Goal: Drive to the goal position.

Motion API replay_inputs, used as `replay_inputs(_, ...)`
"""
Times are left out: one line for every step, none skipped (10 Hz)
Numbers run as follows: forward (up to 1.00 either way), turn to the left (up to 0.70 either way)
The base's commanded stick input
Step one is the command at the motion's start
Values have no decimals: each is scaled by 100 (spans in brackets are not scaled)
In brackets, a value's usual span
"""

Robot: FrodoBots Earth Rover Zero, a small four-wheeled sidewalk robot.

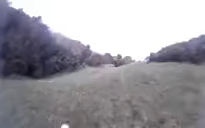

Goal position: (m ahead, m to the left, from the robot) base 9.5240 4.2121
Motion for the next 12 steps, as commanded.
replay_inputs(70, -27)
replay_inputs(70, -21)
replay_inputs(70, -15)
replay_inputs(70, -10)
replay_inputs(70, -4)
replay_inputs(70, 0)
replay_inputs(70, 0)
replay_inputs(70, 0)
replay_inputs(70, -5)
replay_inputs(70, -19)
replay_inputs(70, -24)
replay_inputs(70, -19)
